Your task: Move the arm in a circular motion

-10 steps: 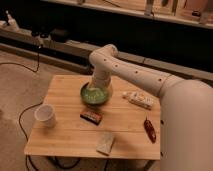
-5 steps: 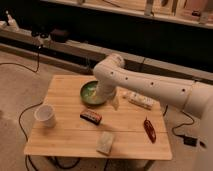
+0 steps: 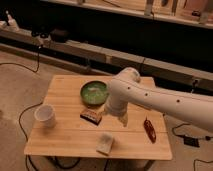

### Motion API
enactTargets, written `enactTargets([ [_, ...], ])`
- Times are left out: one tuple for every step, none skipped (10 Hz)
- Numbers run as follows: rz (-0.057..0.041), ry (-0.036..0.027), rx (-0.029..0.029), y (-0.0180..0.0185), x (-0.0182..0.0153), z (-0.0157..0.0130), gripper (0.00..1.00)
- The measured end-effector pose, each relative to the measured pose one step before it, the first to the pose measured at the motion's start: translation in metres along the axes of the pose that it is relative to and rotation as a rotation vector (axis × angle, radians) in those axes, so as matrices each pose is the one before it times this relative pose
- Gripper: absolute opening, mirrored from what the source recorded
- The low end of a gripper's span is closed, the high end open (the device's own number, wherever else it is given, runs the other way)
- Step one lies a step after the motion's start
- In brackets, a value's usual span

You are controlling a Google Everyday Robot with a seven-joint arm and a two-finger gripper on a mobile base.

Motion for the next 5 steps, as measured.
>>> enactTargets([
  [0.10687, 0.02133, 0.01625, 0.02913, 0.02126, -0.00769, 0.8],
  [0.10622, 0.02714, 0.01845, 0.02803, 0.02615, -0.0098, 0.8],
  [0.07101, 0.01885, 0.01238, 0.01762, 0.02101, -0.00644, 0.8],
  [0.06134, 0.01762, 0.00852, 0.01453, 0.02206, -0.00535, 0.8],
  [0.05296, 0.01386, 0.00587, 0.00858, 0.02483, -0.00306, 0.8],
])
